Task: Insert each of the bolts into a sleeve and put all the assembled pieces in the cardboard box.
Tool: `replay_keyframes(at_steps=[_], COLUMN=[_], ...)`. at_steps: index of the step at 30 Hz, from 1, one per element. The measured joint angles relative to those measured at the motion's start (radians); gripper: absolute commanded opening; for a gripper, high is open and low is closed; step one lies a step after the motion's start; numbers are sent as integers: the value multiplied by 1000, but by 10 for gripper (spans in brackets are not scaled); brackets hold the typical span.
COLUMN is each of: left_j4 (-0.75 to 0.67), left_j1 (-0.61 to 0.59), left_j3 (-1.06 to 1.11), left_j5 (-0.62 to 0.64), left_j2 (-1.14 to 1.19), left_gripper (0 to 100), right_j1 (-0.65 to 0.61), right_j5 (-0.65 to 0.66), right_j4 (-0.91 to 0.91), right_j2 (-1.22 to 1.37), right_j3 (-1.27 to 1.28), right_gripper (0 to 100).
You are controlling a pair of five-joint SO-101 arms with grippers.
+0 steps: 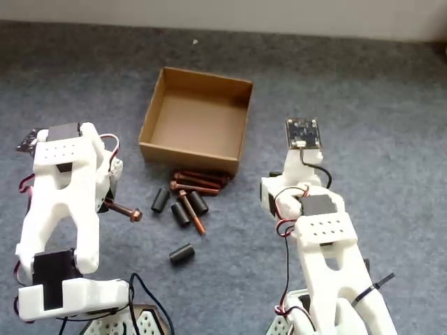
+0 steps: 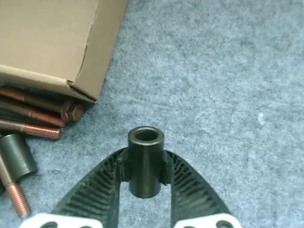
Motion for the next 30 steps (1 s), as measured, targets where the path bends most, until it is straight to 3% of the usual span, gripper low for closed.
replay_keyframes(at_steps=[3,10,23,26,30], left_j4=[0,0,14,48,140], left_j1=[-6,-6,-6,-6,-6], left_j3=[0,0,-3,-17,-72], left_j5=[3,3,-5,-143,-468], left_j2=[0,2,2,2,2], left_gripper=[37,261,267,267,266], right_j1=[0,0,0,0,0], right_j5=[0,0,0,0,0], right_j4=[0,0,0,0,0], right_j2=[0,0,0,0,0], right_j3=[0,0,0,0,0], right_gripper=[5,5,5,5,5])
